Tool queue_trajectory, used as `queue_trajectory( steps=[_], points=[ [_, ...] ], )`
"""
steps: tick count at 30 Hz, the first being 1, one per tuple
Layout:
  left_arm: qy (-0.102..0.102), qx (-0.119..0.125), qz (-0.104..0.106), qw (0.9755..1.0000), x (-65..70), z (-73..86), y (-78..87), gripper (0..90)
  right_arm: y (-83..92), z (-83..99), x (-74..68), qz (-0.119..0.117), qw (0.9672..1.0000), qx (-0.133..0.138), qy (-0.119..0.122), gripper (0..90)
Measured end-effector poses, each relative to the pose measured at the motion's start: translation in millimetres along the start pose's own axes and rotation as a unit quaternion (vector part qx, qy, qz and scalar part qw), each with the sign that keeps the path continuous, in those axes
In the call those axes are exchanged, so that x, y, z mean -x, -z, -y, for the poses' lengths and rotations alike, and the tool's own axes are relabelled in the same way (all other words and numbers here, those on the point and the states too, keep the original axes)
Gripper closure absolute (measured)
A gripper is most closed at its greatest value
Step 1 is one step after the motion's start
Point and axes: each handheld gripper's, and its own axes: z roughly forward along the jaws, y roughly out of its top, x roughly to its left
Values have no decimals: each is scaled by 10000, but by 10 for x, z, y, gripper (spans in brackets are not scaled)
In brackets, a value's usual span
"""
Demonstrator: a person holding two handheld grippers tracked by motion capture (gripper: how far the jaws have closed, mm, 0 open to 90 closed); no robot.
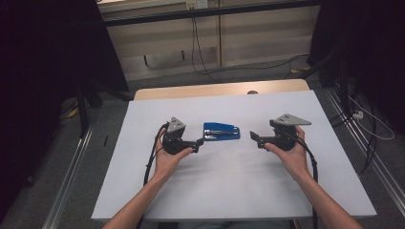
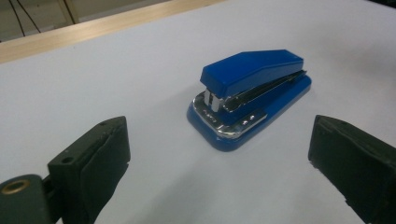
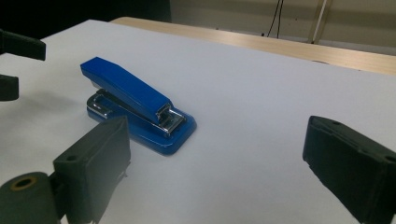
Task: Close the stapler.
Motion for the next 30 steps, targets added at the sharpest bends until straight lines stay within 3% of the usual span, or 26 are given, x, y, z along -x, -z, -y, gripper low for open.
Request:
queue_trajectory(
  steps=[7, 10, 17, 23, 27, 30],
  points=[
    [30, 125, -98, 9999, -20, 34, 148, 45, 95, 42, -31, 81, 9999, 99, 14, 40],
    [31, 218, -195, 9996, -20, 64, 213, 47, 137, 77, -64, 200, 9998, -17, 76, 45],
    [82, 289, -279, 9992, 7, 128, 391, 50, 241, 112, -111, 333, 9992, 125, 163, 38],
    [155, 379, -300, 9987, 5, 184, 538, 52, 336, 136, -90, 393, 9990, 208, 92, 31],
    [207, 437, -446, 9978, 13, 210, 629, 47, 408, 176, -69, 428, 9988, 214, 78, 29],
    [233, 464, -451, 9976, 12, 208, 693, 47, 468, 197, -77, 603, 9975, 337, 158, 38]
  ],
)
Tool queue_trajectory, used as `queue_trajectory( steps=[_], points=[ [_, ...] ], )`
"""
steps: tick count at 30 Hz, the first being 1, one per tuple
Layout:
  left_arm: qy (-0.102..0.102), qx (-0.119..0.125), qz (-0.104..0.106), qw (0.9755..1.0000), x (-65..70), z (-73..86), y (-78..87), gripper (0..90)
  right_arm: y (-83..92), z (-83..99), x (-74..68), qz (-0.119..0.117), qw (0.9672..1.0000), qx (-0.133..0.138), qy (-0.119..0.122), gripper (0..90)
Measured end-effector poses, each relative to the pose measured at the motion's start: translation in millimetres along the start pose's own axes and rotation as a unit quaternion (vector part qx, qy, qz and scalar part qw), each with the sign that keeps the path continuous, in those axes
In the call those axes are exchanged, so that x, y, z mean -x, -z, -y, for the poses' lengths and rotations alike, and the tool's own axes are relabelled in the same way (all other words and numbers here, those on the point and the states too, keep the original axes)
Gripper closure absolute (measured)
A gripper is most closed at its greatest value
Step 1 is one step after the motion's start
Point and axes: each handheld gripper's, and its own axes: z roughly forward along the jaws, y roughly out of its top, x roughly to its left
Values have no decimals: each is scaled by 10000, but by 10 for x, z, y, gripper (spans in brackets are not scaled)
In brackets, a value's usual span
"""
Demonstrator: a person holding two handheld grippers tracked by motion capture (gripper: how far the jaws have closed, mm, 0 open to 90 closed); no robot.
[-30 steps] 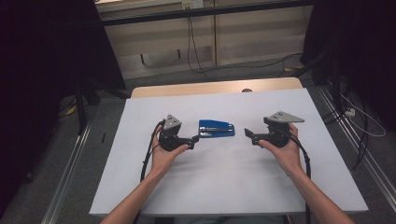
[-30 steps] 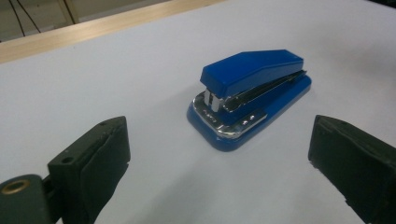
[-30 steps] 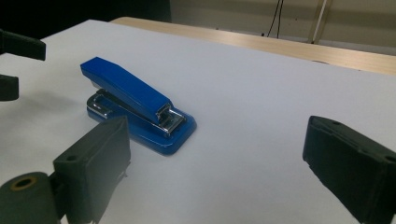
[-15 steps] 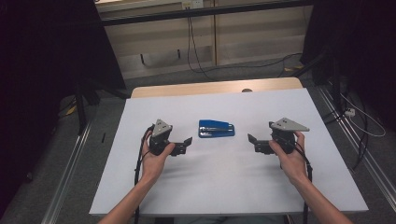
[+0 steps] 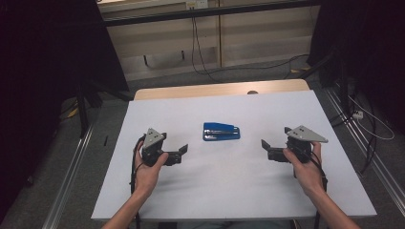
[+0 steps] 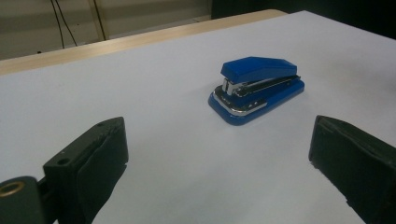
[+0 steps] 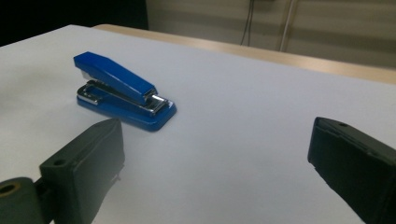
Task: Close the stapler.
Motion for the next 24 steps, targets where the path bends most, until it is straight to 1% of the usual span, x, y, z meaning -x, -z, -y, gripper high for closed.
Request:
queue_trajectory(
  steps=[3, 5, 10, 12, 13, 14, 15, 17, 20, 23, 24],
  points=[
    [-95, 47, -40, 9999, 14, 8, 60, 48, 69, 1, -16, -45, 9999, 73, -86, 30],
    [-73, 115, -40, 9999, 28, 30, 102, 47, 109, 19, -25, -55, 9999, 85, -96, 29],
    [-94, 152, -77, 9998, 16, 86, 203, 47, 184, 94, -10, -5, 9999, 29, -101, 27],
    [-178, 108, 5, 9998, 13, 107, 236, 47, 209, 110, 5, 8, 9999, 42, -105, 27],
    [-234, 88, -6, 9997, 16, 125, 260, 47, 219, 117, 14, 42, 9999, 70, -87, 27],
    [-230, 109, -61, 9997, 22, 150, 284, 46, 230, 122, 19, 46, 9999, 73, -83, 27],
    [-175, 110, -79, 9998, 26, 171, 303, 46, 245, 127, 23, 52, 9999, 71, -82, 27],
    [-152, 59, -98, 9998, 27, 193, 349, 45, 278, 148, 31, 74, 9999, 80, -73, 26],
    [-128, 134, -183, 9997, 1, 226, 430, 46, 325, 182, 44, 144, 9998, 79, -67, 25],
    [-134, 147, -473, 9987, -45, 243, 513, 50, 372, 210, 56, 121, 9999, 75, -71, 29],
    [-69, 141, -461, 9988, -72, 236, 533, 50, 385, 218, 61, 118, 9999, 62, -97, 29]
  ],
)
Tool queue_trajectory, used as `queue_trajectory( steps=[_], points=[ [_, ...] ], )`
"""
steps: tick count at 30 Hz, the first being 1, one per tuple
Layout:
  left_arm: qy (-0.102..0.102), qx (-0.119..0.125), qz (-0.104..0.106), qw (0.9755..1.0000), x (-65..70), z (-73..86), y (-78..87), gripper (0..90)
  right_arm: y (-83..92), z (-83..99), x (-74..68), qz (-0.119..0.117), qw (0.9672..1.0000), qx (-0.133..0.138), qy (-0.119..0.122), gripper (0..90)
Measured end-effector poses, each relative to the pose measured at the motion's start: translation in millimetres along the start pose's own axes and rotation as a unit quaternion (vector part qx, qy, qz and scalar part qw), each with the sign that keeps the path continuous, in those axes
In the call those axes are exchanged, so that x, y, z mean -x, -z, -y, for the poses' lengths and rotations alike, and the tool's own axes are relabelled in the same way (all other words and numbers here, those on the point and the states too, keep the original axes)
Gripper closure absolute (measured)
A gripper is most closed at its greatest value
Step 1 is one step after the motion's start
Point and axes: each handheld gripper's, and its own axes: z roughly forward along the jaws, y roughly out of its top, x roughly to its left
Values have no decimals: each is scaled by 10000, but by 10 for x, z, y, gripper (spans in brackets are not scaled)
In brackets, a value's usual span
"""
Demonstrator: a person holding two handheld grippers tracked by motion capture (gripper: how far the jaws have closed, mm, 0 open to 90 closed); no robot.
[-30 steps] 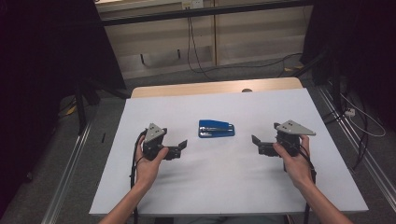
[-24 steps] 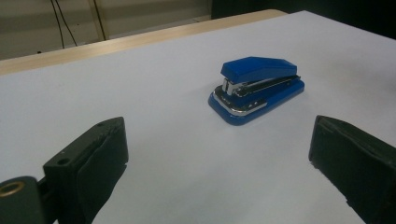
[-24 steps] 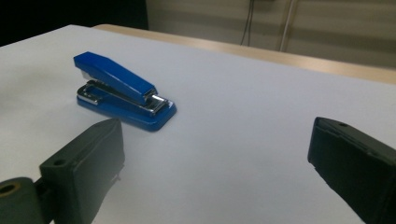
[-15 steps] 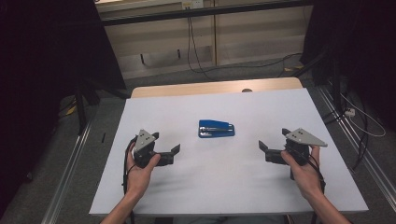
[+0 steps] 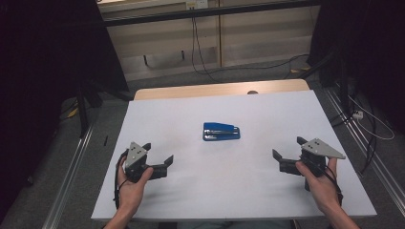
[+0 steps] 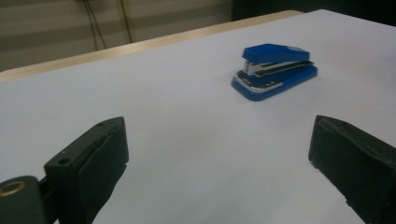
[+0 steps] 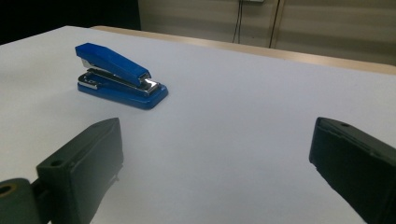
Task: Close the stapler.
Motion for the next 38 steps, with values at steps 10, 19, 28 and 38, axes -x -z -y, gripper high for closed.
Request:
queue_trajectory(
  steps=[10, 19, 28, 38],
  points=[
    [156, 38, -125, 9998, -75, 133, 183, 49, 143, 80, 43, 120, 9999, -1, -99, 22],
    [162, -22, -76, 9998, -41, 227, 281, 49, 258, 139, -12, 148, 9998, 102, -72, 20],
    [205, -73, 23, 9998, -16, 254, 272, 49, 254, 166, 15, 204, 9995, 216, -120, 19],
    [209, -58, 32, 9998, -29, 254, 253, 49, 223, 173, 1, 170, 9996, 183, -96, 18]
  ],
)
